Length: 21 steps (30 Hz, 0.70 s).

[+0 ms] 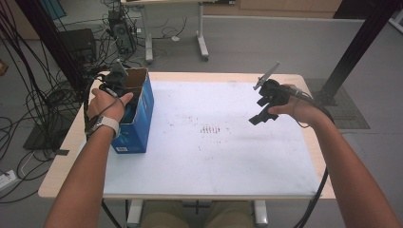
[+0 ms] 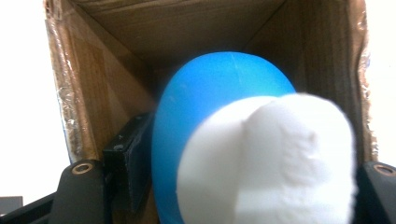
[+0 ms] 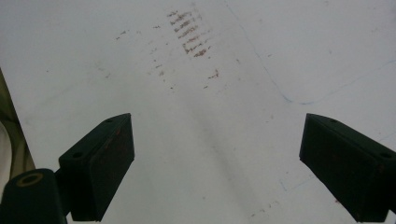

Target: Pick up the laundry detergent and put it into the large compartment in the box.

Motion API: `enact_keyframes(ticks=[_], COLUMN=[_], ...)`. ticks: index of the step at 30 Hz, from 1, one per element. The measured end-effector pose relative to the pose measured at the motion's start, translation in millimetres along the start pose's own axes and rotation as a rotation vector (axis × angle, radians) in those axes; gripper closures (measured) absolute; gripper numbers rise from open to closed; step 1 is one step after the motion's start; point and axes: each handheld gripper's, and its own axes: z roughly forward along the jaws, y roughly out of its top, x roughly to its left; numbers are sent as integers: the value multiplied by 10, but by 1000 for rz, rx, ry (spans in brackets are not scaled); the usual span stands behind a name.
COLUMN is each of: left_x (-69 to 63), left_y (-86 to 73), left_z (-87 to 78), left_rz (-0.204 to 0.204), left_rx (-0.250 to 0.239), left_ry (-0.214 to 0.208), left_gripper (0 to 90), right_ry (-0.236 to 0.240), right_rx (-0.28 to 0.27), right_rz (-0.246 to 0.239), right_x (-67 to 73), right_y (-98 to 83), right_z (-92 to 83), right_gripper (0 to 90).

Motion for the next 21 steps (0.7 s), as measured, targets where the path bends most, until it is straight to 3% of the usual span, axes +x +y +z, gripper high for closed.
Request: enact_keyframes(ticks=[10, 13, 21], left_x=[-8, -8, -17], left_y=[3, 15, 29], left_z=[-131, -175, -282], left_rz=[5, 9, 27], left_rx=[-35, -32, -38], left_ry=[-5, -8, -8], left_gripper=[278, 202, 143], right_ry=[2, 3, 3], right_rx=[6, 8, 14], right_rz=[-11, -15, -18], right_x=[19, 29, 44], right_y=[51, 70, 88], right_z=[14, 23, 21], right_gripper=[100, 100, 100])
